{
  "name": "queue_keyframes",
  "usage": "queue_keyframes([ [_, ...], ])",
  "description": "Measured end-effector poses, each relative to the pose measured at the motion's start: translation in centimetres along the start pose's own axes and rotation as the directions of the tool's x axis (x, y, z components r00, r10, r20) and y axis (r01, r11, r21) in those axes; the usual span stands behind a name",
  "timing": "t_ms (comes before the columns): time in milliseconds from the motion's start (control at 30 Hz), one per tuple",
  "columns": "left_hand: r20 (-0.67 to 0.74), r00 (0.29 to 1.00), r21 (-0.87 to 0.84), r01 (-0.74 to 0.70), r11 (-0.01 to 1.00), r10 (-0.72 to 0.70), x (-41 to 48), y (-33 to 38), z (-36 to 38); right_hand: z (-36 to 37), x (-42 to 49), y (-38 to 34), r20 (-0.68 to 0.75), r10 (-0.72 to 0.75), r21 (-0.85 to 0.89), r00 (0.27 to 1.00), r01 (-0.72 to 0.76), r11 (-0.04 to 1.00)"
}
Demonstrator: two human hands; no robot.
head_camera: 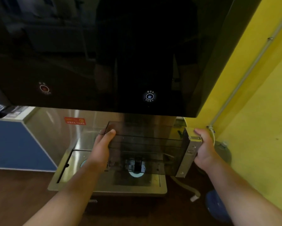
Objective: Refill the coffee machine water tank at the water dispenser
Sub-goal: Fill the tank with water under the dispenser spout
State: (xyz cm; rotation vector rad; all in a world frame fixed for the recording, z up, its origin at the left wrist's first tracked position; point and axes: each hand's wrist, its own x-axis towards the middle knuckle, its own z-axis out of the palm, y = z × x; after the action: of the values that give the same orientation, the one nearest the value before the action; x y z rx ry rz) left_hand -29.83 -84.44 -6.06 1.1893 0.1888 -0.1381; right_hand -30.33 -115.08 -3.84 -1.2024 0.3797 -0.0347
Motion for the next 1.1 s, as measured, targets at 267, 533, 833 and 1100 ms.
queue_keyframes([
  [267, -0.041, 0.997, 0.048, -0.067, 0.997, 0.069, 0.5, -0.6, 0.7, -0.1, 1.8, 1.1, 0.029, -0.071, 0.04, 0.997, 0.07, 0.997],
  [533, -0.073, 0.992, 0.069, -0.093, 0.993, 0.098, 2.1, -0.7, 1.6, -0.6, 3.5, 0.4, 0.128, -0.115, -0.083, 0.985, 0.126, 0.989],
  [833, -0.04, 0.992, 0.146, -0.115, 0.982, 0.122, 2.8, 0.4, 2.9, -0.8, 4.5, -0.8, 0.086, -0.07, -0.086, 0.994, 0.078, 0.993],
  [1100, -0.281, 0.833, 0.61, -0.229, 0.759, 0.477, -4.3, -0.8, 3.4, -0.9, 5.0, -1.2, 0.085, -0.051, -0.013, 0.995, 0.052, 0.999],
])
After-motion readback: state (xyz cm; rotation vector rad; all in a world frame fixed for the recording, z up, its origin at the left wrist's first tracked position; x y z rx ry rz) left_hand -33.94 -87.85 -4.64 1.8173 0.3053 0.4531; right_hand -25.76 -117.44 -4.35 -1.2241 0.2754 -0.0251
